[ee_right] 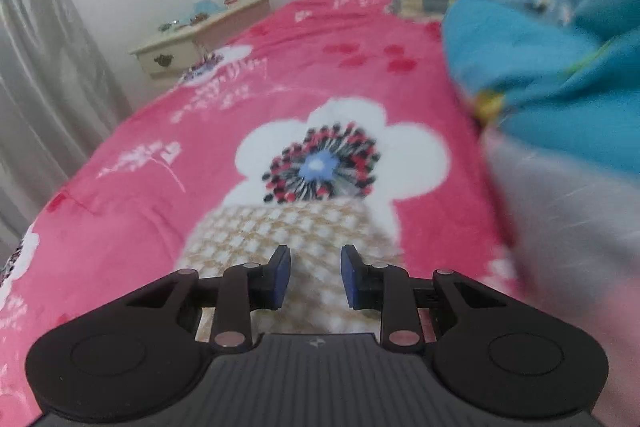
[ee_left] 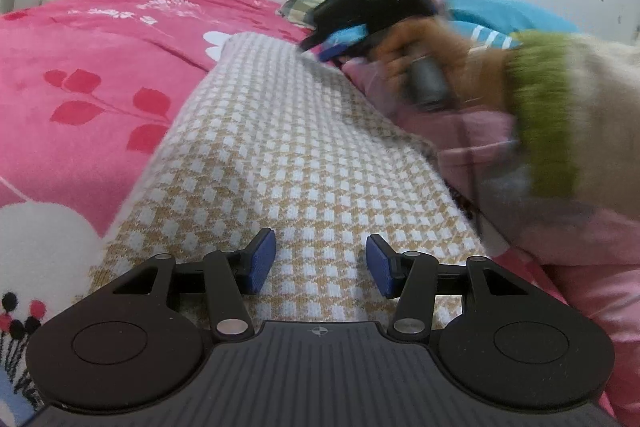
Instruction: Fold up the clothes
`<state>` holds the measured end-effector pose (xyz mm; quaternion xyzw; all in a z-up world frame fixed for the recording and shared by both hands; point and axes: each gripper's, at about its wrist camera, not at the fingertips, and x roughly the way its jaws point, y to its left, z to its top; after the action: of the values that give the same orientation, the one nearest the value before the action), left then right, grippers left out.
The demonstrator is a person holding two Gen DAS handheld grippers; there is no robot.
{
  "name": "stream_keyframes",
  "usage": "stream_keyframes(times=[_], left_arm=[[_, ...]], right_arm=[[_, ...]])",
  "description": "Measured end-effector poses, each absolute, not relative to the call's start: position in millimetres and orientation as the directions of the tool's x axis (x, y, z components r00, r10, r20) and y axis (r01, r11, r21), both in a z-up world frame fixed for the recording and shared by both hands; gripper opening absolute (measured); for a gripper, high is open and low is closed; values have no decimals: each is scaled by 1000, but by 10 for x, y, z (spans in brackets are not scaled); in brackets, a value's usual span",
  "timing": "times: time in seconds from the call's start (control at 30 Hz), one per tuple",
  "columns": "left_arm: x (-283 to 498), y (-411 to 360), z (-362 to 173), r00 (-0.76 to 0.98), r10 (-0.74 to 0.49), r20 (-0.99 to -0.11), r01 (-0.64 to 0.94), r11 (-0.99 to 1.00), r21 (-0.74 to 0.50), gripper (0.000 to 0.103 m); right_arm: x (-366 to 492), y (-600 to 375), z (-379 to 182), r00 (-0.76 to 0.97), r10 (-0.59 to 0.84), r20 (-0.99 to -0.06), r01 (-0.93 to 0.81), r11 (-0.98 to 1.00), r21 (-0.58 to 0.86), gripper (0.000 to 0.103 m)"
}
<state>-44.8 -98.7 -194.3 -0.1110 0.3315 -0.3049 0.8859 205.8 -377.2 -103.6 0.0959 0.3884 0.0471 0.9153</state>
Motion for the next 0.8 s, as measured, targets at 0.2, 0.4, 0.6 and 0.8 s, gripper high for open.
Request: stream_keyframes(times=[0.2, 0.4, 0.6, 0.8], left_arm=[[-431, -967, -1905, 582, -625, -520, 464, 781, -419, 53], [-441, -795, -1630, 554, -679, -481, 460, 732, -503, 53], [-575, -983, -1675, 484, -629, -608, 557, 758, -340, 47], [-831, -773, -1358, 406, -658, -634, 687, 677, -264, 50]], right_arm=[[1038, -3767, -215, 634, 147, -760, -161, 985, 56, 29], [338, -3552, -697, 535, 195, -822, -166, 978, 124, 29], [118, -3430, -1378, 495, 149, -856, -122, 987, 101, 28], [-338, -3238, -1284, 483, 205, -852, -186, 974, 128, 31]])
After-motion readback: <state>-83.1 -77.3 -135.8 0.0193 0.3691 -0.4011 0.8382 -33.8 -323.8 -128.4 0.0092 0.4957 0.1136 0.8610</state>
